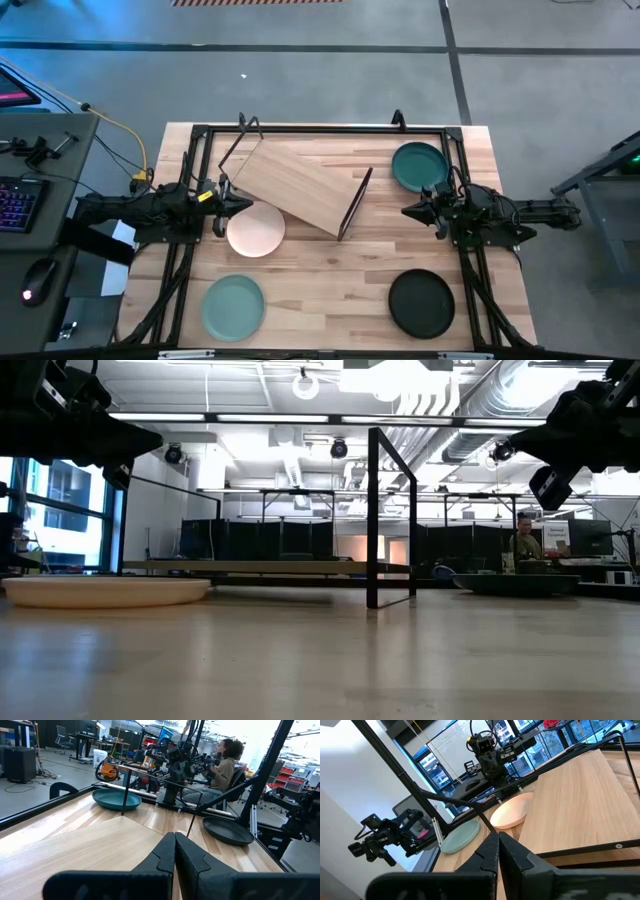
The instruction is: Place and stack plates onto a shelf
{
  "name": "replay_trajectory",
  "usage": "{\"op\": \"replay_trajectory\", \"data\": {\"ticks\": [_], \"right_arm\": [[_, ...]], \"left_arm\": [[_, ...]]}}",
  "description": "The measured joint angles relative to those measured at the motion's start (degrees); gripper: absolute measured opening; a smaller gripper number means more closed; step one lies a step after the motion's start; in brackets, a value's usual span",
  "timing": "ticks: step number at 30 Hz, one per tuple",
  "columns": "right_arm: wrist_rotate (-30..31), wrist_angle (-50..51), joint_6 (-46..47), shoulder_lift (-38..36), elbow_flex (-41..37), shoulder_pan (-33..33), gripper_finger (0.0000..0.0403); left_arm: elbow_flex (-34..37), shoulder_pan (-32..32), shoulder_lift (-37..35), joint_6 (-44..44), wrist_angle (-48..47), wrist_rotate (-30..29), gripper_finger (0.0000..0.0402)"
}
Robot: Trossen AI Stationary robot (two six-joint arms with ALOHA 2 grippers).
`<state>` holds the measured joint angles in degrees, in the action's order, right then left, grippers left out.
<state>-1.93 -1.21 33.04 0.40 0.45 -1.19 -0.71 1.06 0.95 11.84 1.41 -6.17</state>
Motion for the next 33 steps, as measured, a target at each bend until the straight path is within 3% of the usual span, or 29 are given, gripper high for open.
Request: {"op": "replay_trajectory", "data": {"ticks": [4, 10, 16, 22, 27, 33], "right_arm": [[5.02, -3.48, 2.5, 0.04, 0.01, -0.01, 0.0], [26.23, -16.07, 28.86, 0.0, 0.0, 0.04, 0.0], [31.18, -22.45, 32.89, 2.96, 0.07, 0.02, 0.0], [37.73, -26.79, 27.26, 12.62, 6.38, 0.02, 0.0002], [39.16, -10.32, 29.72, 22.18, 15.85, 1.67, 0.005], [32.61, 36.04, 49.05, 32.27, 28.79, 8.05, 0.0163]], "left_arm": [[0.0, -0.01, 0.0, 0.0, 0.01, 0.01, 0.0], [0.02, -0.02, 0.0, 0.0, 0.0, 0.0, 0.0], [0.0, -0.01, -0.02, 0.0, 0.0, 0.02, 0.0], [0.02, -0.01, -0.01, 0.0, 0.01, 0.01, 0.0], [0.02, -0.01, -0.01, 0.0, 0.01, 0.0, 0.0], [0.0, -0.02, -0.02, 0.0, 0.02, 0.02, 0.0]]}}
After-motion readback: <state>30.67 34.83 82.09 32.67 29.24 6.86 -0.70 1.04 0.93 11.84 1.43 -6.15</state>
